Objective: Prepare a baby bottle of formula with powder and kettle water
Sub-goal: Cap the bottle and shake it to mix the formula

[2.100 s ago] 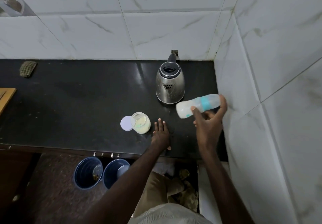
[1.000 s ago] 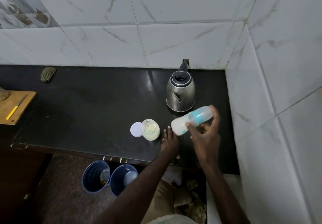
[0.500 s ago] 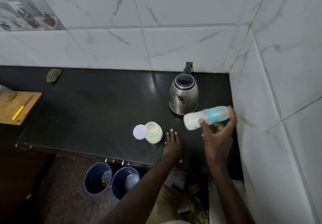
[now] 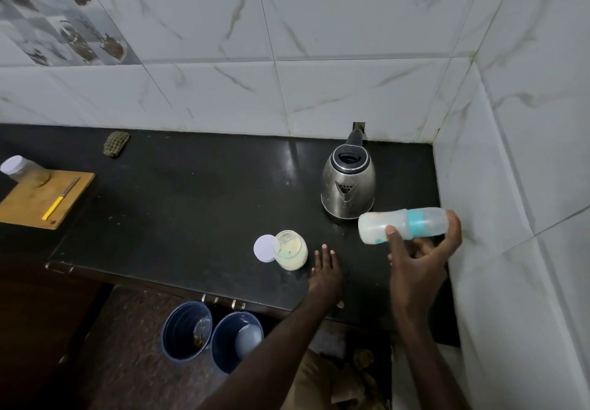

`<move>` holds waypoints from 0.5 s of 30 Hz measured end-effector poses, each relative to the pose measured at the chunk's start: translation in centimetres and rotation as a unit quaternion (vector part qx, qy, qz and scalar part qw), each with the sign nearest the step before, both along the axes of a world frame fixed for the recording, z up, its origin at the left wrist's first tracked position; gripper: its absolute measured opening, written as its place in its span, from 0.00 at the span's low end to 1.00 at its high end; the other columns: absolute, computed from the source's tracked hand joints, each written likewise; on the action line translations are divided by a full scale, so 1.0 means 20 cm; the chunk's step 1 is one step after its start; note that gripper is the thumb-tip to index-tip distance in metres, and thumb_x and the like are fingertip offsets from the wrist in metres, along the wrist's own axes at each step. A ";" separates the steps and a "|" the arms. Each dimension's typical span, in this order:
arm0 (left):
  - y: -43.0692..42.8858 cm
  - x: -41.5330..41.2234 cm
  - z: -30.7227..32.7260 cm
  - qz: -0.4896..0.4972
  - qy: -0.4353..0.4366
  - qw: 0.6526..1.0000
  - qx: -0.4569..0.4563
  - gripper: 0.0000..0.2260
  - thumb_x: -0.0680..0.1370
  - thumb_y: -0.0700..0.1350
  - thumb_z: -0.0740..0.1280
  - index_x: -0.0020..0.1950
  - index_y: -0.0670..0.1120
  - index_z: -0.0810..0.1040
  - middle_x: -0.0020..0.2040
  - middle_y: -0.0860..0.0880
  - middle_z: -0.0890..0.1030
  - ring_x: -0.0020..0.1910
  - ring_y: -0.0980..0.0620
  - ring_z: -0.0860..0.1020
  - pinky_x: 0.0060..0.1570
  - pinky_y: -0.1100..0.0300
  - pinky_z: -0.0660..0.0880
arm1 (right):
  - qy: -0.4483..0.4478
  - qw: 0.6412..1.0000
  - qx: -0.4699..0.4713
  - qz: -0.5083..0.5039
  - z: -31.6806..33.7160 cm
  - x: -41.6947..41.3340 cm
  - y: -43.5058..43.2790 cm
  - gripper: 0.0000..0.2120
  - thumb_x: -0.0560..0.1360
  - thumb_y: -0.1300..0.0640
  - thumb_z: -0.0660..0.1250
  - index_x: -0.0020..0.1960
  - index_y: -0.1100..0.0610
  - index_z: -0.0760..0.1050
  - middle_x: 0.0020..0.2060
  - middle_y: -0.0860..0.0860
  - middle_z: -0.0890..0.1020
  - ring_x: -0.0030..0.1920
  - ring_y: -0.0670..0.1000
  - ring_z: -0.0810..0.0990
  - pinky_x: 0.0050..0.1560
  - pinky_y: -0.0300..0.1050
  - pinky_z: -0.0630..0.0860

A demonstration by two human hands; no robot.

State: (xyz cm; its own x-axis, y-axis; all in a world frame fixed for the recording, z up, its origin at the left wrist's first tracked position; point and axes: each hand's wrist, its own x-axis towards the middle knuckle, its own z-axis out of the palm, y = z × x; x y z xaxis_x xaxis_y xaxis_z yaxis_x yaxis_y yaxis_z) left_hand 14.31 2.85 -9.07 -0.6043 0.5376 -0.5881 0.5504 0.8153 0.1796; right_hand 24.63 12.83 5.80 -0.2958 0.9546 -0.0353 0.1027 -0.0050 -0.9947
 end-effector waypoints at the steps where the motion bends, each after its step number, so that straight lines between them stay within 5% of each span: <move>1: 0.00 0.00 -0.01 -0.001 -0.004 1.000 -0.003 0.61 0.68 0.45 0.83 0.83 0.37 0.38 0.82 0.36 0.33 0.82 0.34 0.37 0.79 0.38 0.56 | -0.018 1.000 -0.004 0.024 -0.01 0.00 -0.03 0.44 0.73 0.51 0.80 0.78 0.33 0.57 0.71 0.52 0.78 0.62 0.55 0.84 0.54 0.63 0.85; 5: -0.01 0.00 -0.01 0.006 -0.021 0.999 0.030 0.63 0.67 0.43 0.84 0.85 0.44 0.39 0.83 0.38 0.34 0.81 0.33 0.34 0.80 0.35 0.52 | -0.112 0.980 0.016 0.161 -0.07 0.00 -0.12 0.46 0.71 0.50 0.81 0.78 0.32 0.56 0.73 0.51 0.76 0.63 0.55 0.83 0.58 0.61 0.84; 11: 0.00 0.01 0.01 -0.002 -0.003 1.000 0.004 0.61 0.68 0.44 0.83 0.82 0.35 0.38 0.82 0.35 0.33 0.82 0.34 0.37 0.78 0.38 0.56 | 0.013 1.000 0.018 0.009 0.03 -0.01 0.02 0.44 0.73 0.52 0.80 0.78 0.33 0.57 0.69 0.54 0.79 0.59 0.58 0.86 0.52 0.63 0.85; 15: 0.00 0.00 0.02 -0.010 0.002 1.000 -0.002 0.62 0.68 0.45 0.83 0.83 0.36 0.37 0.82 0.35 0.33 0.82 0.33 0.37 0.78 0.38 0.56 | -0.075 0.992 0.011 0.104 -0.03 0.00 -0.07 0.45 0.72 0.53 0.80 0.78 0.34 0.58 0.70 0.54 0.78 0.61 0.56 0.84 0.57 0.61 0.84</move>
